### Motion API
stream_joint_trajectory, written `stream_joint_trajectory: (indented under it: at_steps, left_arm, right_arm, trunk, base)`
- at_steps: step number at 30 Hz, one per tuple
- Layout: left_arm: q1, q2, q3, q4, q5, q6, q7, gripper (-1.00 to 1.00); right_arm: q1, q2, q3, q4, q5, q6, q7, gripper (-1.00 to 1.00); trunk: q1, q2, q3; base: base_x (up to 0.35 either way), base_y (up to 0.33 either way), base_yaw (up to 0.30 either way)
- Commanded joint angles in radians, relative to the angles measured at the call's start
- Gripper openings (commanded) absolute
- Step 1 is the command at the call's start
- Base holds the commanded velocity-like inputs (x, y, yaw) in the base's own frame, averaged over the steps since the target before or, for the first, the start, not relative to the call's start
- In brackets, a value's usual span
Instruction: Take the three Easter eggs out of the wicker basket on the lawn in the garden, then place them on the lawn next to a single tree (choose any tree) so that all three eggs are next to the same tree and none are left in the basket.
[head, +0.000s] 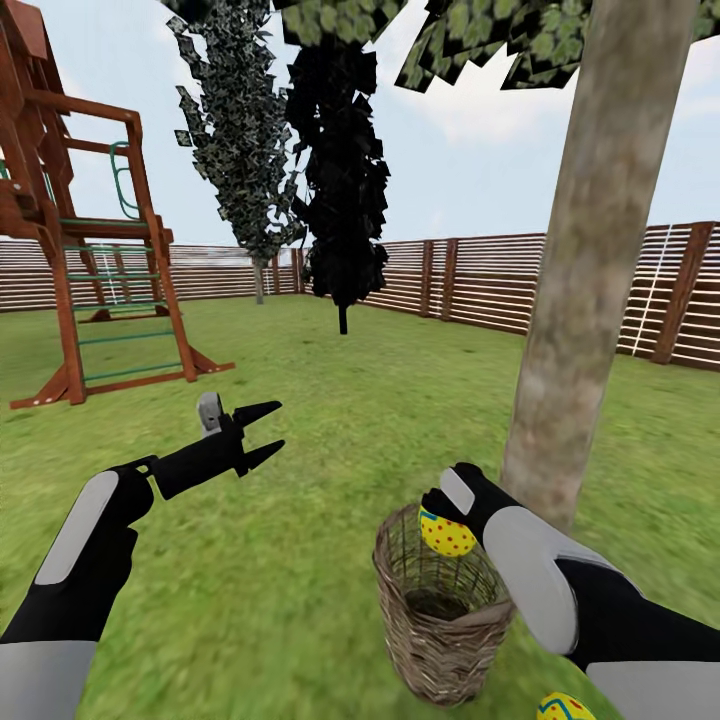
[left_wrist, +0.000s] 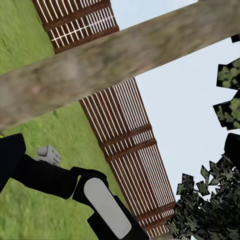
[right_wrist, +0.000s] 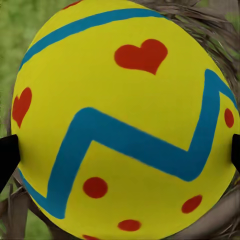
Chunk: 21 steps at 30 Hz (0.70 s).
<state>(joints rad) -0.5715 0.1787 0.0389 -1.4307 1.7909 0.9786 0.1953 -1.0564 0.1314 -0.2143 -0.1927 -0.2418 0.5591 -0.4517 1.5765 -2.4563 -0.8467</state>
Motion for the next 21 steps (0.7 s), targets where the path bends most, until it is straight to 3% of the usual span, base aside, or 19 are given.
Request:
stream_joint_trajectory:
  at_steps: [1, 7, 10, 12, 19, 21]
  left_arm:
    - [-0.001, -0.001, 0.001, -0.001, 0.01, 0.003, 0.01, 1.0]
    - [-0.001, 0.001, 0.002, -0.001, 0.011, 0.004, 0.008, 1.0]
    - [-0.001, -0.001, 0.0, -0.001, 0.011, 0.003, 0.009, 1.0]
    - [-0.001, -0.001, 0.0, -0.001, 0.011, 0.003, 0.009, 1.0]
    - [-0.001, -0.001, 0.001, -0.001, 0.011, 0.003, 0.009, 1.0]
    - [-0.001, -0.001, 0.002, -0.001, 0.011, 0.003, 0.009, 1.0]
  right_arm:
    - [0.0, 0.001, -0.002, -0.002, -0.008, 0.002, -0.007, -1.0]
    - [0.0, -0.003, -0.001, -0.002, -0.009, 0.002, 0.011, -1.0]
    - [0.0, -0.02, 0.0, -0.001, -0.002, 0.036, 0.137, -1.0]
    - [0.0, -0.028, 0.001, -0.016, 0.0, 0.072, 0.185, -1.0]
    - [0.006, -0.119, 0.009, -0.043, -0.001, 0.086, 0.392, -1.0]
    - [0.007, -0.156, 0.05, -0.042, -0.001, 0.087, 0.487, -1.0]
  trunk:
    - [-0.004, 0.007, 0.002]
    - [-0.027, 0.049, 0.021]
    - [-0.039, 0.07, 0.03]
    - [-0.046, 0.084, 0.037]
    - [-0.073, 0.133, 0.058]
    - [-0.081, 0.147, 0.065]
  base:
    - [0.0, 0.0, 0.0]
    - [-0.178, 0.049, 0.0]
    - [-0.03, 0.008, 0.0]
    - [-0.003, 0.001, 0.0]
    - [0.0, 0.0, 0.0]
    - [0.0, 0.0, 0.0]
